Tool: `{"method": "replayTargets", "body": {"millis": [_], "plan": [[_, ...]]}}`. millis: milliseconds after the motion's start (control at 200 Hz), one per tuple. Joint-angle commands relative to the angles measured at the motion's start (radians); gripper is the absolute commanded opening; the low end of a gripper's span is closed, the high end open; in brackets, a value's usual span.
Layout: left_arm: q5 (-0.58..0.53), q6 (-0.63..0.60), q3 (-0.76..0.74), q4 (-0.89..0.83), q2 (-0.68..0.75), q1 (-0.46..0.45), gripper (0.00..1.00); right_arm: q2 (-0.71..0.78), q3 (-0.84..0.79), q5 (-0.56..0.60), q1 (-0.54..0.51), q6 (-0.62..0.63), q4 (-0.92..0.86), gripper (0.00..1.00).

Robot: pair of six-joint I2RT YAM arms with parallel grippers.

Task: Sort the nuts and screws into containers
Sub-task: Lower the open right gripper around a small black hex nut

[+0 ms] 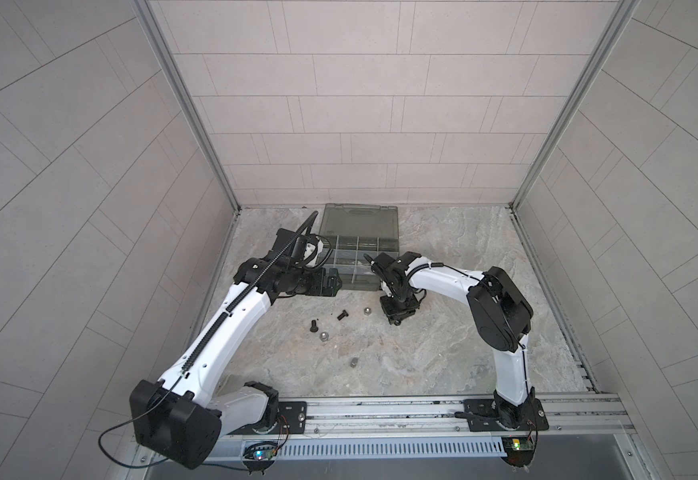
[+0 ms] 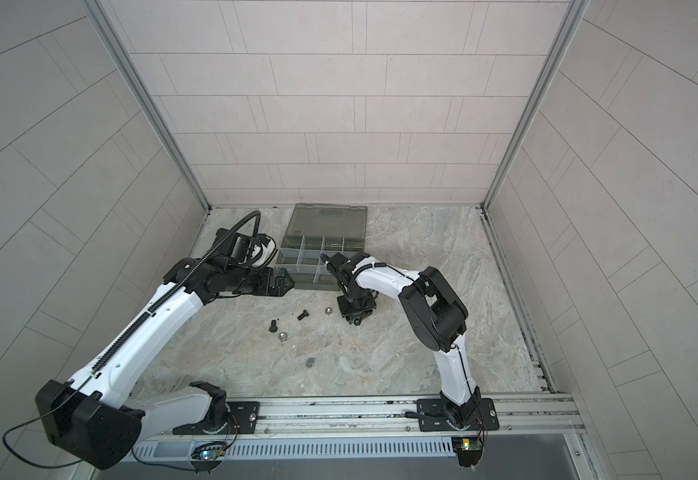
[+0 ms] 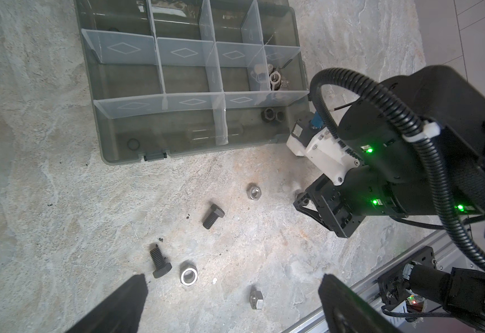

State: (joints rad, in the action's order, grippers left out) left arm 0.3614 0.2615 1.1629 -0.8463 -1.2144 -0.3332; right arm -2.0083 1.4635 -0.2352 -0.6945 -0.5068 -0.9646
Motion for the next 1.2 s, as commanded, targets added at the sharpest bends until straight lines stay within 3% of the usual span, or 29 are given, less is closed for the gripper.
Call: {"method": "replayTargets", "body": {"millis": [0, 210, 360, 1196], "plan": [[0.001, -0.010, 0.024, -0.004, -0.013, 0.005, 1.00, -0.024, 0.002, 0.037, 0.005, 0.007, -0.036, 0.38], [0.004, -0.014, 0.038, 0.003, -0.035, 0.005, 1.00, -0.038, -0.012, 0.035, 0.013, 0.011, -0.034, 0.37], [0.006, -0.016, 0.045, 0.003, -0.049, 0.005, 1.00, -0.044, -0.017, 0.026, 0.021, 0.016, -0.034, 0.32], [0.022, -0.019, 0.040, 0.006, -0.076, 0.005, 1.00, 0.040, -0.137, -0.008, 0.019, -0.024, -0.013, 0.32]]}}
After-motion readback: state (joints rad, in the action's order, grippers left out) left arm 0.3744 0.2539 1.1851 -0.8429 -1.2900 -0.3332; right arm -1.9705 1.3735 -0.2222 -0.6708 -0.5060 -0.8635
